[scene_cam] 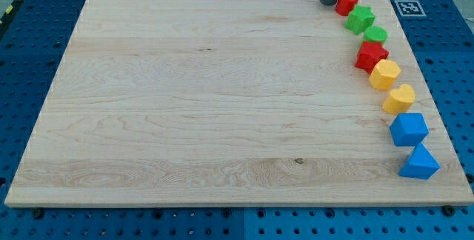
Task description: Nudge the green circle left a bit
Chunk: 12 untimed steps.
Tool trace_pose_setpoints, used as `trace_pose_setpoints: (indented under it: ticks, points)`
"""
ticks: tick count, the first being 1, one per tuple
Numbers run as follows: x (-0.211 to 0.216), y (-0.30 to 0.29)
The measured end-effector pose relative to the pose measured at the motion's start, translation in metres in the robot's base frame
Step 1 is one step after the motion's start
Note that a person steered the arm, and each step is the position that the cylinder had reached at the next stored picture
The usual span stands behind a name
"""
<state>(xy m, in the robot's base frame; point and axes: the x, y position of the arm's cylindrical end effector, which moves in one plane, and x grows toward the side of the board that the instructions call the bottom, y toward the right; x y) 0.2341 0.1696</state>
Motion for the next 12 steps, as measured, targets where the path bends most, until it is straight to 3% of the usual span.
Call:
trace_pose_setpoints:
  ticks: [2,5,6,7,9,10,11,12]
  points:
    - [0.007,-0.088]
    - [0.001,-0.082]
    - [-0.038,-0.067]
    - [-0.043,-0.049]
    - [-0.041,0.079]
    - [0.015,0.113]
    - [0.100,0.115]
    - [0.121,0.115]
